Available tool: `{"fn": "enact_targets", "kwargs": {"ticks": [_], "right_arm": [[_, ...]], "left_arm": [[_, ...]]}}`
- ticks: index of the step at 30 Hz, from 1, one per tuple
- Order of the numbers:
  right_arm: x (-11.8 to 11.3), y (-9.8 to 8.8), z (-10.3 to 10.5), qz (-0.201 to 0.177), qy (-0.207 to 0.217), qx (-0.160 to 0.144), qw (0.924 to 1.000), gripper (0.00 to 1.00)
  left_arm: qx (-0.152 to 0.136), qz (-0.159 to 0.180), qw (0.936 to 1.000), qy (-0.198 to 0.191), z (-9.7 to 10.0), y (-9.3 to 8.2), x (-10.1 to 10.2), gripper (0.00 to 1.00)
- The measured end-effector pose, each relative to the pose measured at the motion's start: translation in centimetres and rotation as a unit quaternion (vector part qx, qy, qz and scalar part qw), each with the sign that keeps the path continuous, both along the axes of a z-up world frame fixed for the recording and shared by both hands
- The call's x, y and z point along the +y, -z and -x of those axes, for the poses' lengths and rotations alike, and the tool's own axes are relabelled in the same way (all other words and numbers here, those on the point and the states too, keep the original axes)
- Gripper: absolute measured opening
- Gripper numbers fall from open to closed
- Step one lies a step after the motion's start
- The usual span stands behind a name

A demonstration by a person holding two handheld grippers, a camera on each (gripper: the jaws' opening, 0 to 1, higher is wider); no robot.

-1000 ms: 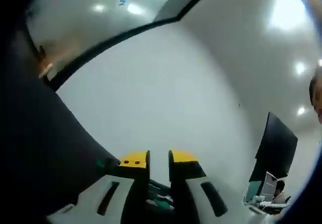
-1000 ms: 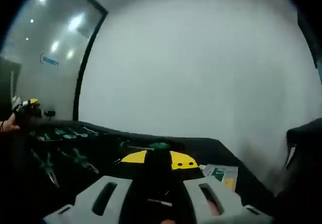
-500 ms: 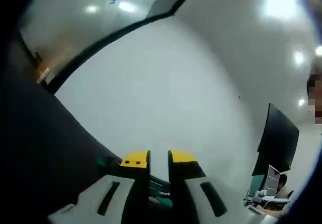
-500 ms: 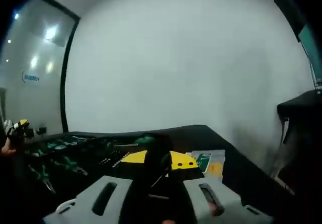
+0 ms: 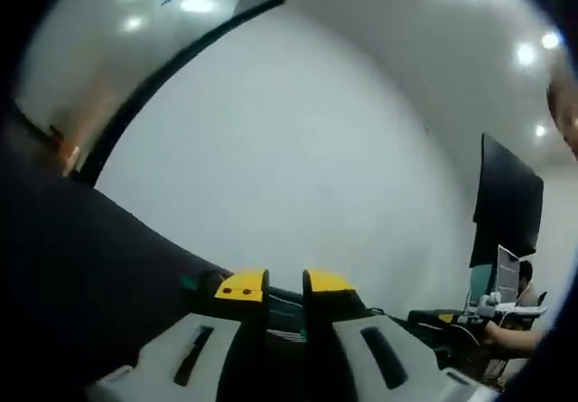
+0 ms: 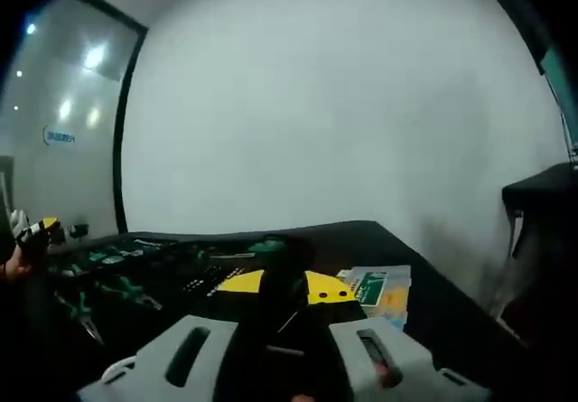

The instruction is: Pick up the tools and put them into their designated positions in the toolbox.

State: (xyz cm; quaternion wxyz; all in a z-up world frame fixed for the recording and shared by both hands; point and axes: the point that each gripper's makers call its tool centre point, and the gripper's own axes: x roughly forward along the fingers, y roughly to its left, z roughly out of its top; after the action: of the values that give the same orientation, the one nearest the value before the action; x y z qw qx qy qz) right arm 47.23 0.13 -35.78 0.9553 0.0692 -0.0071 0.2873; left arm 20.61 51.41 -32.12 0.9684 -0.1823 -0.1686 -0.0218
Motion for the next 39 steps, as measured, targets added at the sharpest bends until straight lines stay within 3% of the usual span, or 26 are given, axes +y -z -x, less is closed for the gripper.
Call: {"fn": "enact_targets", "kwargs": {"ticks": [7,10,12,14,15,17,18,19,21,25,30,31,33,35,37,38,39], "right_arm": [[-0.1,-0.2,-0.1,0.004,0.004,-0.008,1.0,0.13],[-0.9,-0.2,-1.2,0.001,0.017,-0.008,0.9998,0.15],[-1.3,-0.2,-1.4,0.0,0.027,-0.009,0.9996,0.15],[-1.6,-0.3,-1.6,-0.004,0.03,-0.01,0.9995,0.15],[-1.6,-0.4,-1.7,-0.009,0.029,-0.009,0.9995,0.15],[-1.6,-0.5,-1.8,-0.012,0.029,-0.012,0.9994,0.15],[-1.6,-0.6,-1.7,-0.011,0.03,-0.016,0.9993,0.15],[-1.6,-0.8,-1.4,-0.008,0.032,-0.023,0.9992,0.15],[-1.6,-0.9,-1.4,-0.005,0.032,-0.027,0.9991,0.15],[-1.6,-0.9,-1.3,-0.005,0.035,-0.026,0.999,0.15],[-1.7,-0.6,-1.2,-0.008,0.034,-0.018,0.9992,0.15],[-1.7,-0.6,-1.2,-0.008,0.032,-0.02,0.9992,0.15],[-1.6,-0.7,-1.1,-0.008,0.029,-0.022,0.9993,0.15],[-1.5,-0.7,-1.0,-0.007,0.026,-0.022,0.9994,0.15],[-1.4,-0.6,-0.8,-0.004,0.024,-0.021,0.9995,0.15],[-1.4,-0.5,-0.8,-0.003,0.024,-0.022,0.9995,0.15],[-1.4,-0.5,-0.7,0.0,0.025,-0.022,0.9995,0.15]], "left_arm": [[0.008,-0.032,0.9995,0.001,-0.2,0.1,-0.8,0.18],[0.015,-0.055,0.9983,-0.009,-0.3,0.5,-0.5,0.24],[0.02,-0.088,0.9952,-0.039,-0.5,0.5,0.2,0.34],[0.038,-0.076,0.9938,-0.072,-0.6,0.7,1.4,0.31],[0.042,-0.094,0.9916,-0.078,-0.7,0.5,1.3,0.28],[0.034,-0.087,0.9934,-0.067,-1.2,-0.5,0.2,0.27],[0.03,-0.06,0.9965,-0.049,-1.8,-1.0,-0.8,0.27],[0.03,-0.061,0.9969,-0.041,-2.3,-1.6,-1.8,0.27],[0.012,-0.084,0.9963,-0.016,-3.5,-4.2,-5.7,0.27],[-0.027,-0.069,0.9966,0.035,-5.2,-8.0,-10.8,0.29],[-0.046,-0.07,0.9935,0.078,-8.2,-10.5,-15.2,0.27],[-0.048,-0.074,0.9918,0.092,-8.7,-10.5,-16.2,0.27],[-0.04,-0.116,0.987,0.103,-10.0,-9.1,-18.4,0.27],[-0.017,-0.153,0.9869,0.047,-11.0,-6.6,-18.5,0.23],[-0.005,-0.133,0.9897,0.052,-11.1,-4.8,-19.3,0.21],[0.009,-0.145,0.9886,0.039,-11.0,-3.6,-19.6,0.21],[0.023,-0.182,0.9829,0.019,-10.8,-3.2,-19.6,0.21]]}}
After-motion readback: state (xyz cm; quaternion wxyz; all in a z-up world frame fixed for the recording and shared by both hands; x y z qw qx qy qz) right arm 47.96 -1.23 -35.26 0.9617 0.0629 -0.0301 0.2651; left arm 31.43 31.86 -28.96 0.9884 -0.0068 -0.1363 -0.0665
